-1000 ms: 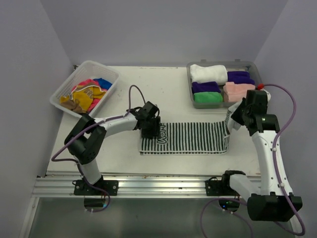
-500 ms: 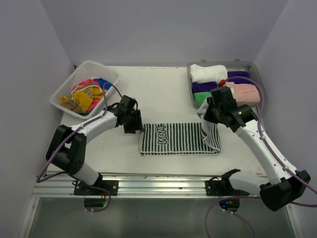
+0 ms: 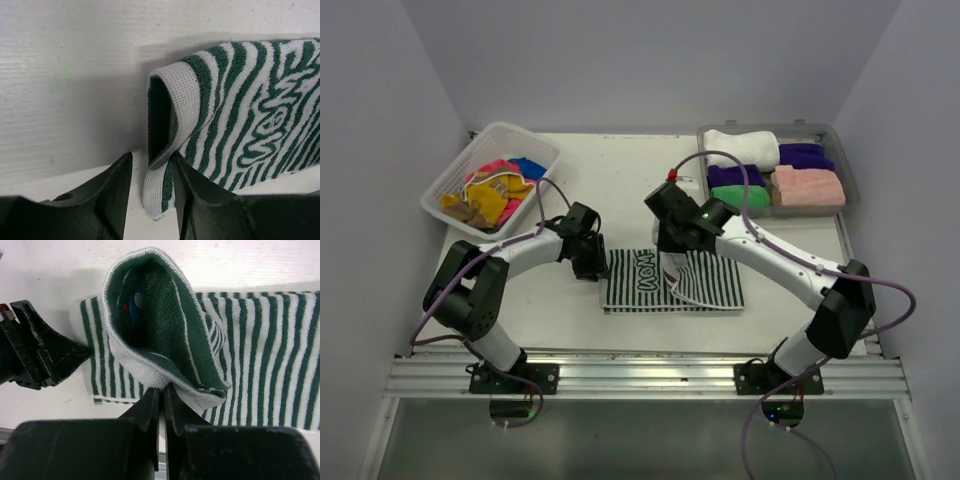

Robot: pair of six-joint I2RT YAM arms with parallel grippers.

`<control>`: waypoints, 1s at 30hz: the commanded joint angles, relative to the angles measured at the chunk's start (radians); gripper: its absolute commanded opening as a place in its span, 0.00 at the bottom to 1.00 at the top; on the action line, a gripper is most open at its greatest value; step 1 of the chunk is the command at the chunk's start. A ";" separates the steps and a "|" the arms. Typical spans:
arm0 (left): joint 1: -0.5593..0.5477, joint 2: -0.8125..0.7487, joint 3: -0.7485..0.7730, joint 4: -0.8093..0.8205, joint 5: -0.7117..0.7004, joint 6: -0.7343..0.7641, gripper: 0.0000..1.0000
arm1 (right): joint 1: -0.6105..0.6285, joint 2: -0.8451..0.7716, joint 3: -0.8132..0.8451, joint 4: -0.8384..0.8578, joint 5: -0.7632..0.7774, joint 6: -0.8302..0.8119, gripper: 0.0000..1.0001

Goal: Roll the towels
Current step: Fold the towel

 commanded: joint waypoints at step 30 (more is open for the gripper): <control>0.059 -0.106 -0.040 -0.035 0.008 0.045 0.37 | 0.177 0.219 0.267 0.084 -0.022 0.029 0.69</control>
